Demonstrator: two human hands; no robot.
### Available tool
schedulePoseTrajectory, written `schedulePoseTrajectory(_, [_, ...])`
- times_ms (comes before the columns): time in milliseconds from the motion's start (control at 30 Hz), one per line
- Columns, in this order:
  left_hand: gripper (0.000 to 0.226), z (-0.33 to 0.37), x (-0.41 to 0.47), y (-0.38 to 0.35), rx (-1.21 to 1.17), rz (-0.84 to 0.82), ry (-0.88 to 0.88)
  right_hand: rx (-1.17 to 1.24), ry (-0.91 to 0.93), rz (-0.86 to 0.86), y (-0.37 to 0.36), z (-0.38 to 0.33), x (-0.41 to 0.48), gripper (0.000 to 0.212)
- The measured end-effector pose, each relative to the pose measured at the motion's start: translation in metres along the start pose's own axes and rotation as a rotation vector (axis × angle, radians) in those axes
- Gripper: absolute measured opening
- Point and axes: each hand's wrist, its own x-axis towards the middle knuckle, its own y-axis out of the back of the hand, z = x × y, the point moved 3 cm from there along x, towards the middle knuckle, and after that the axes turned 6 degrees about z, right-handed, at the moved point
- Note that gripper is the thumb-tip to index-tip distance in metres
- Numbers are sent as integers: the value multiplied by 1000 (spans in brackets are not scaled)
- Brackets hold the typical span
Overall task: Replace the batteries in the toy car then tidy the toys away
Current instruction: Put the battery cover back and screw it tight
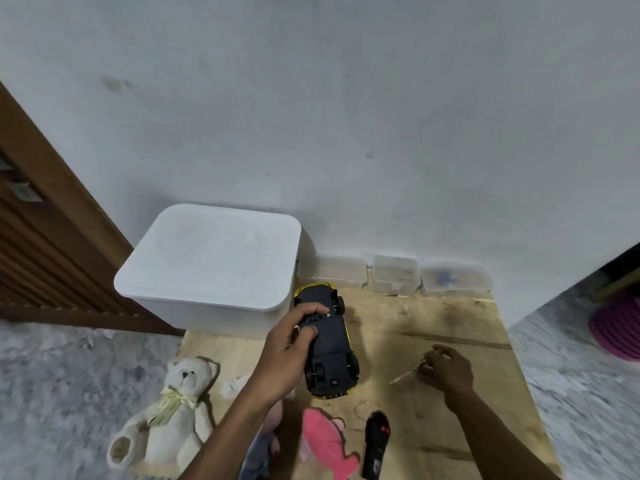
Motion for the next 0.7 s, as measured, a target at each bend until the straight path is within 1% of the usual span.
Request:
schedulePoseTrajectory(33, [42,1,-1,0,-2,-4,-3,121,-19,-43,-1,-8,-11,31])
schedulePoseTrajectory(100, [44,2,-3,1,-13,-15,1,297,-38,-82,-2,-26,-32,34])
schedulePoseTrajectory(167, [48,2,-6,1,-15,-30,2,416,-16,-122,-3,-47,-54,45])
schedulePoseTrajectory(200, [51,3,-8,1,-11,-38,-3,449,30,-162,-5,-60,-68,51])
schedulePoseTrajectory(267, [54,6,-12,2,-1,-53,-23,441,163,-231,-8,-86,-98,58])
schedulePoseTrajectory(333, [48,12,-16,2,7,-67,-51,426,323,-274,-11,-112,-132,59])
schedulePoseTrajectory(400, [45,17,-20,3,8,-74,-72,450,501,-296,-13,-131,-170,65])
schedulePoseTrajectory(500, [44,20,-24,6,-7,-63,-84,418,744,-296,-18,-146,-221,72])
schedulePoseTrajectory(600, [45,21,-27,9,15,-61,-111,425,883,-296,-27,-146,-251,76])
schedulePoseTrajectory(700, [47,22,-30,13,29,-56,-121,432,937,-271,-34,-140,-264,75])
